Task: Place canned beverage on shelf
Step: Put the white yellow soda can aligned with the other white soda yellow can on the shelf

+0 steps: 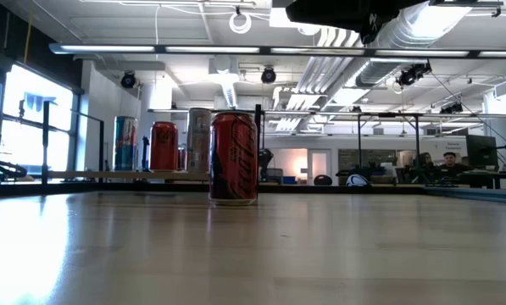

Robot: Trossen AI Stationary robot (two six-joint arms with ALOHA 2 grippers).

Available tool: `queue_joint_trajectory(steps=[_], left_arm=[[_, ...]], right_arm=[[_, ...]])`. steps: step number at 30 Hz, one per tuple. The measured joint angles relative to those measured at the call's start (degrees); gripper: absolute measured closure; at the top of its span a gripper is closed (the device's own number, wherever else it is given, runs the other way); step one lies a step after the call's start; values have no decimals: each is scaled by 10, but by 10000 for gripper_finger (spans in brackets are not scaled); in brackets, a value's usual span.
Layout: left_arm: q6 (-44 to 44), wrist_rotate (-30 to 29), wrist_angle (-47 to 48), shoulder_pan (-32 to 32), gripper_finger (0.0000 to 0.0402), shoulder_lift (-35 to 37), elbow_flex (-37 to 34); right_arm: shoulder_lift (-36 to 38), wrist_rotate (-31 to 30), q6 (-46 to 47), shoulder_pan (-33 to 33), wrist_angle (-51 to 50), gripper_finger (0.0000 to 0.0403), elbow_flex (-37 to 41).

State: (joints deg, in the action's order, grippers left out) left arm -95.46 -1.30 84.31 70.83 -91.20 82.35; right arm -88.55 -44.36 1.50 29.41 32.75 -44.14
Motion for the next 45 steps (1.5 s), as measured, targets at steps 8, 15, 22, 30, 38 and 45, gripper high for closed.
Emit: queue_joint_trajectory(steps=[8,15,22,30,38,45], left_arm=[[0,-2,-1,0,53,0,-4],[18,39,-51,0,53,0,-66],[36,38,-67,0,70,0,-77],[62,41,-62,-12,165,0,-76],[216,-8,-15,-115,165,4,-77],[407,-36,14,-270,165,33,-70]], right_arm=[[0,1,0,0,0,403,0],[0,3,0,0,-1,403,0],[0,3,0,0,0,403,0],[0,2,0,2,0,403,0],[0,2,-3,12,1,403,0],[0,-7,-17,29,-4,403,0]])
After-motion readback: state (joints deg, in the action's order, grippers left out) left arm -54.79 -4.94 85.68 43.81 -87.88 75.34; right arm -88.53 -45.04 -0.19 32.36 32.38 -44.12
